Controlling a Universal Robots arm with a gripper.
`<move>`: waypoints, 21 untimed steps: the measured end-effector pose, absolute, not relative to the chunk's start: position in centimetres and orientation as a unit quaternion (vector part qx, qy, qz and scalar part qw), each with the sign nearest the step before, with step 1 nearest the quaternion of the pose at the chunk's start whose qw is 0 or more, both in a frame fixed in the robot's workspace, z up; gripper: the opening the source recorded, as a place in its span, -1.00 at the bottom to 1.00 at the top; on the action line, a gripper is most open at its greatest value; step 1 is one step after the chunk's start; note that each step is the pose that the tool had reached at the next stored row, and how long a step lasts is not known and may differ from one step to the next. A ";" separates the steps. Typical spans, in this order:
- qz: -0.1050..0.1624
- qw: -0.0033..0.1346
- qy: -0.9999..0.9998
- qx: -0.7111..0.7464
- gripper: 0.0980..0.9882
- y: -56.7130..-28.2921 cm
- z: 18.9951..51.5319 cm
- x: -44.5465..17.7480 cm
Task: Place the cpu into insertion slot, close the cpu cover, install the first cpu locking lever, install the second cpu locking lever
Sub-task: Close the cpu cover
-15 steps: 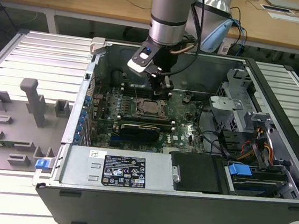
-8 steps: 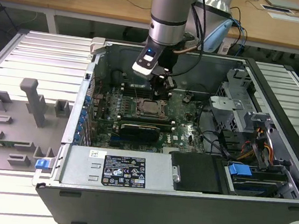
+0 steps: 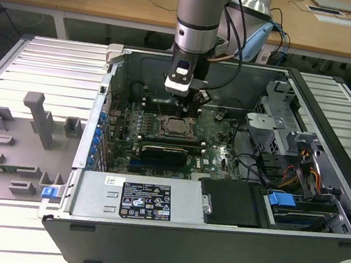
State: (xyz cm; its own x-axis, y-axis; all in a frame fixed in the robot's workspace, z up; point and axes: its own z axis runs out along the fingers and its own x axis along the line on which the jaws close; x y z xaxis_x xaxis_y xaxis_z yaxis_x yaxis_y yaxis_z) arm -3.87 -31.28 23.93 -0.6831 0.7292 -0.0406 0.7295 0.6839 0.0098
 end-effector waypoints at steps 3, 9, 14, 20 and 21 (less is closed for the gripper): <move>-0.003 0.021 0.929 0.369 -0.98 -31.3 23.9 -3.9; -0.002 0.021 0.951 0.307 -0.98 -31.3 23.9 -3.9; -0.001 0.021 0.970 0.242 -0.98 -31.3 23.9 -3.9; 0.001 0.021 0.985 0.172 -0.98 -31.3 23.8 -3.9; 0.001 0.021 0.987 0.160 -0.98 -31.3 23.8 -3.9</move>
